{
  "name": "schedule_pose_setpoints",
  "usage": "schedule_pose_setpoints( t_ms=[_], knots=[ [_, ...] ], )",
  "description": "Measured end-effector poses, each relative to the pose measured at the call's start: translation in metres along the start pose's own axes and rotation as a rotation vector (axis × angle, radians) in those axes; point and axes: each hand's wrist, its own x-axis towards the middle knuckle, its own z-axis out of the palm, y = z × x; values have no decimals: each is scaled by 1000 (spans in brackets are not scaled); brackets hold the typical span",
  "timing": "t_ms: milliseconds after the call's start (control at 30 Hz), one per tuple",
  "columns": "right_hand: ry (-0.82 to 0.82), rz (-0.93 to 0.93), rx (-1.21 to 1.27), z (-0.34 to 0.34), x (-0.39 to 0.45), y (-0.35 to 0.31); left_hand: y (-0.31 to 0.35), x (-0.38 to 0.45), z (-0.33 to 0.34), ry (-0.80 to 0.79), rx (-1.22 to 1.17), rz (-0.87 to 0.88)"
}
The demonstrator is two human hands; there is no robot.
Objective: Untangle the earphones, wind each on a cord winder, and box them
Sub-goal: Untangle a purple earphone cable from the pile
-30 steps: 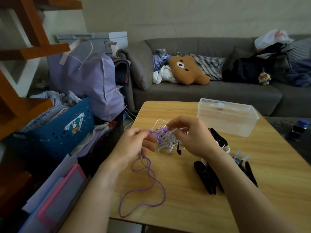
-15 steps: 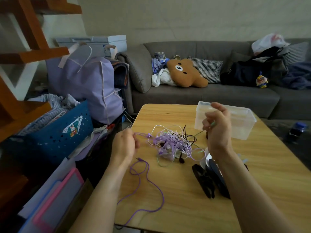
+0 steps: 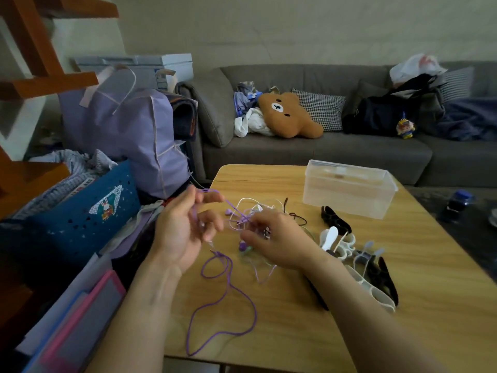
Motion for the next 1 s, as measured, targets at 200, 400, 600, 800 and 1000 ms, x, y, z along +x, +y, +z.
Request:
schedule_pose_setpoints(
  t_ms=[200, 400, 600, 800, 1000],
  knots=[
    [77, 185, -228, 1, 9, 18, -2, 11, -21, 352, 267, 46],
    [200, 166, -116, 4, 13, 14, -32, 22, -44, 487, 1171, -100],
    [290, 113, 34, 8, 15, 2, -57, -10, 26, 163, 1370, 480],
    [364, 87, 78, 8, 12, 10, -58, 13, 19, 67, 1347, 483],
    [185, 171, -48, 5, 12, 19, -40, 15, 10, -22, 1152, 480]
  ],
)
